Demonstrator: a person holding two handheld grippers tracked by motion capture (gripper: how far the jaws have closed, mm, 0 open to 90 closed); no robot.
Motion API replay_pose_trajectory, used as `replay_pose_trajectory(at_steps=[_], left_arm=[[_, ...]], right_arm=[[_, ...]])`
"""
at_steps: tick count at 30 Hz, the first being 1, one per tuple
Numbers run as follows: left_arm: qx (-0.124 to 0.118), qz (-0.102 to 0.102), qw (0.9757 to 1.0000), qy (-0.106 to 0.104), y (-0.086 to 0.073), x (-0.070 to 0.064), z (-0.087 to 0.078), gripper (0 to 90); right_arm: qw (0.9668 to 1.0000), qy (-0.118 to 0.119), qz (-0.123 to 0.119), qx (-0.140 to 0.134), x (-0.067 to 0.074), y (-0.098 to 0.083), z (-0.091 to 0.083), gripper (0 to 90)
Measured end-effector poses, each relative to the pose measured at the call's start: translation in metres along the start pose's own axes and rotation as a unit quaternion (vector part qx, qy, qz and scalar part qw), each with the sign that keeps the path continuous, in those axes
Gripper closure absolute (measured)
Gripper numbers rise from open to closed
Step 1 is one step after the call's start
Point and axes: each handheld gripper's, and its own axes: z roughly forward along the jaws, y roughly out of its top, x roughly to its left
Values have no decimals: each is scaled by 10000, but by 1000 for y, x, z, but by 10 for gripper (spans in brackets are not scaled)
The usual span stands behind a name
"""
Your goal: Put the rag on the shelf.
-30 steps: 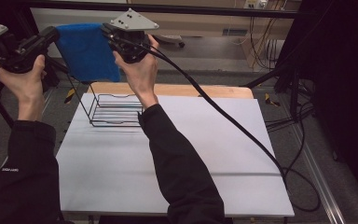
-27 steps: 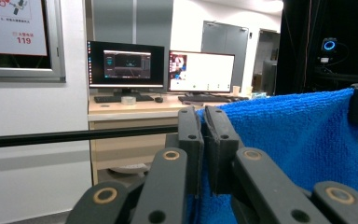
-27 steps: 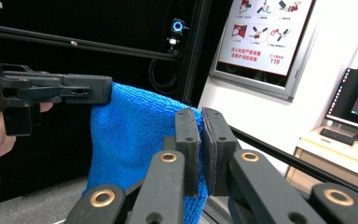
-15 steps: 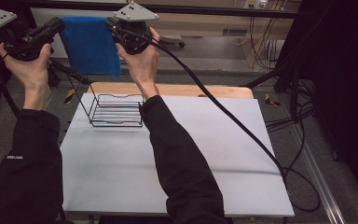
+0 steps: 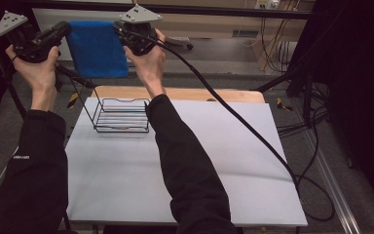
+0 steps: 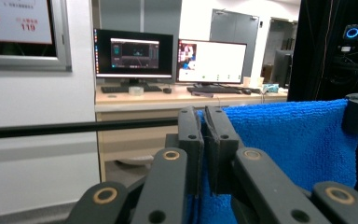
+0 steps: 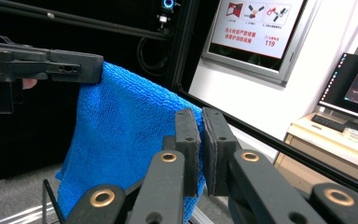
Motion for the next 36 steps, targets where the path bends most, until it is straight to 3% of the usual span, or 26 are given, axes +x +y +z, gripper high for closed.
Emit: replay_pose_trajectory(at_steps=[6,12,15,18,20,28,36], left_arm=[[132,57,9999,-12,-13,1,2,856],[153,119,9997,-135,-23,1,-8,856],[182,116,9995,-231,-30,1,-15,856],[216,39,9992,-319,-38,0,-20,856],[292,108,9990,-322,-41,-2,-24,856],[472,141,9979,-423,-46,-7,-35,855],[582,215,9972,-429,-47,-9,-40,854]], right_arm=[[9998,-11,-49,199,-1,-11,6,863],[9993,91,61,370,5,-20,2,862],[9987,122,-32,503,10,-24,-3,862],[9985,200,134,485,13,-28,-8,862],[9979,221,160,582,15,-31,-11,862],[9968,347,337,630,23,-35,-23,862],[9959,470,245,731,30,-35,-30,859]])
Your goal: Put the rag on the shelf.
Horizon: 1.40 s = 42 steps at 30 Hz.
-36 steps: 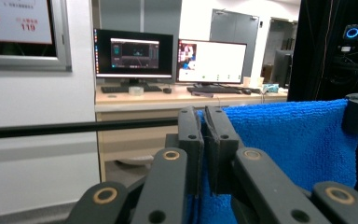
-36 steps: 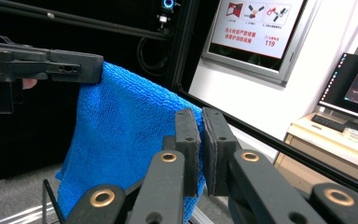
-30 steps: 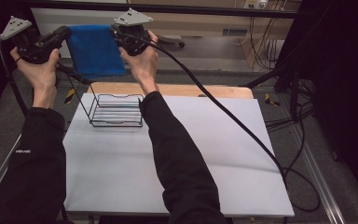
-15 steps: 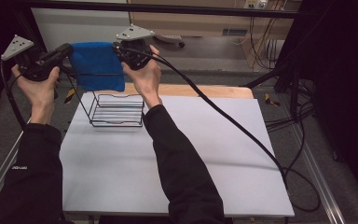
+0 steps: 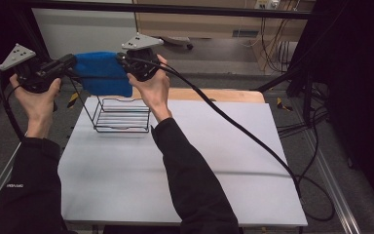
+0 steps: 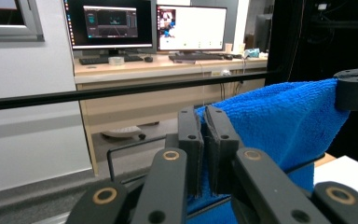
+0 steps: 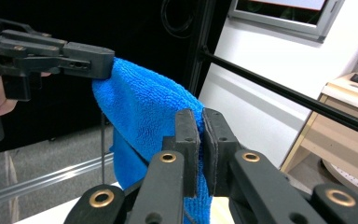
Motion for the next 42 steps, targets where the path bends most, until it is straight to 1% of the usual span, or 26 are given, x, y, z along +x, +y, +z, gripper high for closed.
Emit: replay_pose_trajectory(at_steps=[4,12,16,18,21,23,26,30,35,39,41,42], left_arm=[[75,-1,10000,2,-4,1,-4,854],[172,84,9998,-73,-9,2,-12,850],[240,143,9996,-93,-12,0,-14,849],[267,155,9995,-101,-13,-2,-15,847],[337,135,9993,-119,-15,-3,-15,842],[367,134,9992,-111,-16,-5,-15,838],[500,171,9986,-91,-18,-6,-16,828],[691,115,9974,-150,-20,-4,-19,805],[747,118,9970,-187,-16,-2,-28,763],[592,17,9980,-240,-5,-2,-35,747],[578,-8,9980,-257,-1,-3,-34,747],[609,-11,9978,-254,0,-4,-32,747]], right_arm=[[10000,54,-18,74,5,-3,1,859],[9996,182,-57,195,13,-5,-1,857],[9991,244,-114,339,15,-6,-4,857],[9987,298,-84,411,15,-6,-5,856],[9980,372,76,502,14,-11,-6,856],[9977,402,84,531,13,-14,-6,856],[9973,458,36,580,14,-17,-6,856],[9966,544,3,611,16,-22,-6,856],[9961,598,0,644,16,-27,-5,856],[9959,625,-35,654,18,-30,-3,855],[9958,628,-62,663,19,-31,-2,854],[9956,638,-91,677,19,-31,-2,853]])
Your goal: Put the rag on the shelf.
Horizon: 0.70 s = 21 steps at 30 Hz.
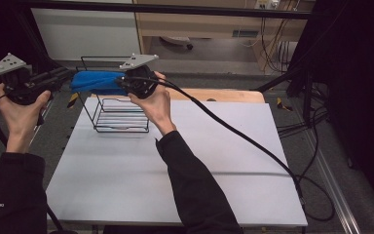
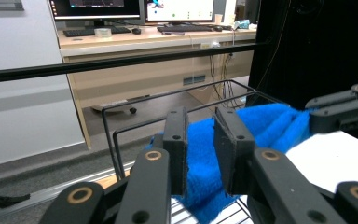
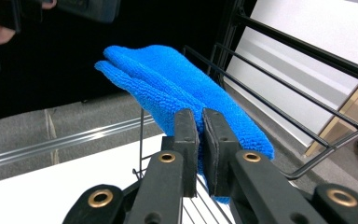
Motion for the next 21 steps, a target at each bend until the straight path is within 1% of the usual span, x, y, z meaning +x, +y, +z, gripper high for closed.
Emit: replay_pose_trajectory(at_steps=[2,4,7,9,12,17,21], left_arm=[[180,-5,9998,-9,0,-2,5,772],[389,66,9992,-70,-2,-6,11,826],[774,181,9968,-118,-9,-9,18,894],[943,178,9952,-167,-14,-10,21,897],[986,115,9949,-194,-19,-9,22,898],[1100,117,9938,-118,-25,-7,22,898],[1151,109,9933,-70,-31,-5,24,898]], right_arm=[[10000,-15,-17,8,0,-1,0,852],[10000,-14,-25,17,1,-2,0,849],[9999,-14,-96,60,2,-3,1,843],[9998,0,-145,108,2,-4,1,838],[9997,-2,-190,183,4,-6,3,833],[9995,7,-203,258,5,-7,4,807],[9997,61,-134,178,7,-6,3,699]])
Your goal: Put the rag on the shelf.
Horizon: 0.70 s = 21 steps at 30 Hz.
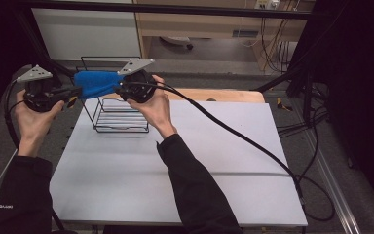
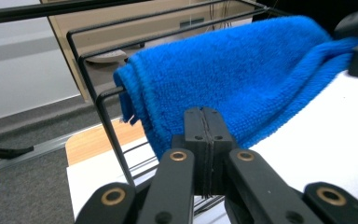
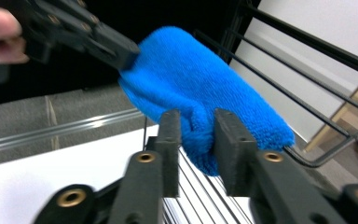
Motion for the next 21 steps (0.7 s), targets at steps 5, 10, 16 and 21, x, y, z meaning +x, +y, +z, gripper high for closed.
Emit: replay_pose_trajectory(at_steps=[5,10,16,21], left_arm=[[84,62,9999,56,-8,0,8,898],[105,97,9999,81,-13,0,11,898],[77,108,9999,64,-16,-1,14,898],[92,94,9999,91,-17,0,18,898]], right_arm=[[9995,159,215,-138,-1,1,0,635],[9985,320,429,-88,1,0,2,776],[9973,149,523,490,3,-11,13,900],[9963,-56,627,580,0,-21,20,900]])
